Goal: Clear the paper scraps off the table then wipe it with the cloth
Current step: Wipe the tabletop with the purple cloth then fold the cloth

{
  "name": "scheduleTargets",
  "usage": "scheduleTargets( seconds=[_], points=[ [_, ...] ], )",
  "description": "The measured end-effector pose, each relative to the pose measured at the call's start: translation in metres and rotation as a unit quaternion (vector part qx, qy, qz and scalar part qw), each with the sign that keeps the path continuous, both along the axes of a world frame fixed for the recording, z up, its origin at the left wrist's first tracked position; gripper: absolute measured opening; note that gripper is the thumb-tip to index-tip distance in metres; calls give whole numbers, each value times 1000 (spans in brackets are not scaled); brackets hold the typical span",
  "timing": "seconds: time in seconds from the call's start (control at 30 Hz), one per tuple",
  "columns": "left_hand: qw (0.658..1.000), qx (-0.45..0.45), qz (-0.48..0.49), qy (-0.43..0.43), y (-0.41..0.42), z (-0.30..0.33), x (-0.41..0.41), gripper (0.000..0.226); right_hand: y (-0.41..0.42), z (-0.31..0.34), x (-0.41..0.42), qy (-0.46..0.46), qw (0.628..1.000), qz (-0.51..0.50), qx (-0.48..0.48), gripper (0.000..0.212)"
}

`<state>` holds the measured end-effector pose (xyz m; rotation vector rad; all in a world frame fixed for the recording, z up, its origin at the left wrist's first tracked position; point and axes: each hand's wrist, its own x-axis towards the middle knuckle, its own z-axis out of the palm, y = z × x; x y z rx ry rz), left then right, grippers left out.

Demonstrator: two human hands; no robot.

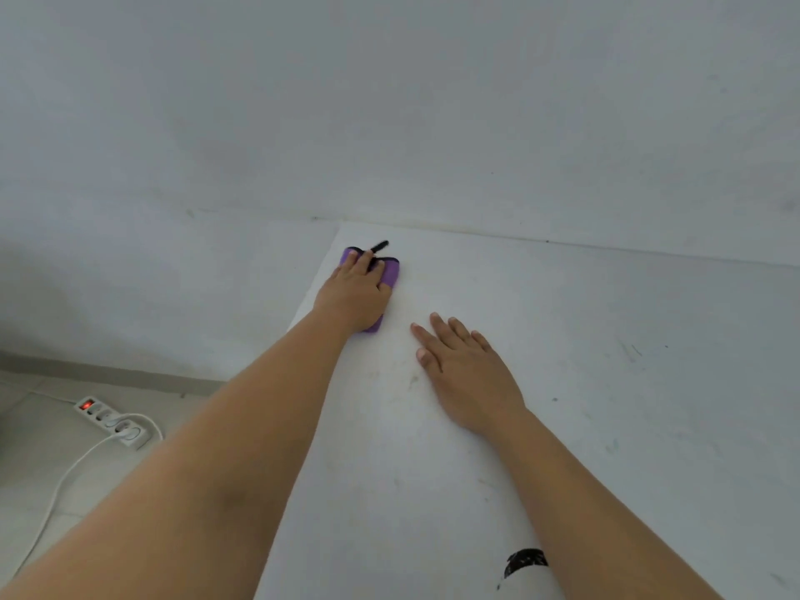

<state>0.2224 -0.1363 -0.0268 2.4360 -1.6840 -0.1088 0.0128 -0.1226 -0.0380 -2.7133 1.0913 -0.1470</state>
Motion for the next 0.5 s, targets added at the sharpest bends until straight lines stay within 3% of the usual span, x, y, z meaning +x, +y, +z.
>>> scheduleTargets(
  seconds=[0.13, 0.23, 0.5],
  points=[
    [994, -27, 104, 20, -8, -2, 14, 54, 0, -1, 0, -12, 1000, -6, 12, 47],
    [992, 0, 128, 19, -13, -2, 12, 55, 1, -2, 0, -25, 999, -22, 7, 48],
    [994, 45, -87, -39, -39, 3, -39, 51, -2, -5, 3, -18, 993, -118, -11, 52]
  ],
)
